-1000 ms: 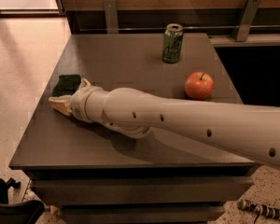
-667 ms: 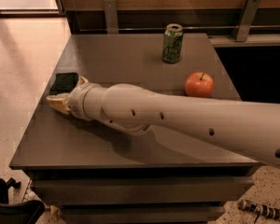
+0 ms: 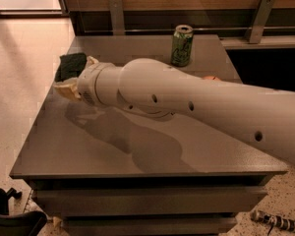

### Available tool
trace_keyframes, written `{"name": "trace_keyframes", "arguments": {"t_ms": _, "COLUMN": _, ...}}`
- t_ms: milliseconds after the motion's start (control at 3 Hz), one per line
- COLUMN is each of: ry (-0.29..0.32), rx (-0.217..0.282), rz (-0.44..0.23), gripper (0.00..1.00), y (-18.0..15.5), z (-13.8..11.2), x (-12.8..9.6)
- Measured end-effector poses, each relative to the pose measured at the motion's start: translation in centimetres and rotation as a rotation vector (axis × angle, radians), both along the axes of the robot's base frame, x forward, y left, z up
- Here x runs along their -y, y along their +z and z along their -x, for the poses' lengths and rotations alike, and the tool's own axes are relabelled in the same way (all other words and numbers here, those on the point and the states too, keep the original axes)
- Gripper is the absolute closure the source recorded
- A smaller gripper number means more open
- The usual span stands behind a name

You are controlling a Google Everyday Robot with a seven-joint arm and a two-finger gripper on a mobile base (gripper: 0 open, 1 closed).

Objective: Pick sponge

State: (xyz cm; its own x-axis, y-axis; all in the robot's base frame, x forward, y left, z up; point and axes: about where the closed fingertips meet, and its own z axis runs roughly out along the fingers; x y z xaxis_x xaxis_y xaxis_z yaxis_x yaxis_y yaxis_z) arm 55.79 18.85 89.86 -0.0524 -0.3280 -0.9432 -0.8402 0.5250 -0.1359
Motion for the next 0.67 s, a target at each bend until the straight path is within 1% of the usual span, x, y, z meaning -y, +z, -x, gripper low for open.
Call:
{"name": "trace_keyframes", "arguments": {"t_ms": 333, "ry": 0.060, "rx": 0.043, "rz": 0.044, "gripper": 1.00, "y": 4.4, "z": 0.3, "x": 1.5}}
{"name": "trace_keyframes", "arguments": {"t_ms": 667, "ry": 0.117, "rx": 0.051, "rz": 0.097, "gripper": 1.00, "y": 8.2, "z": 0.2, "x": 3.3}}
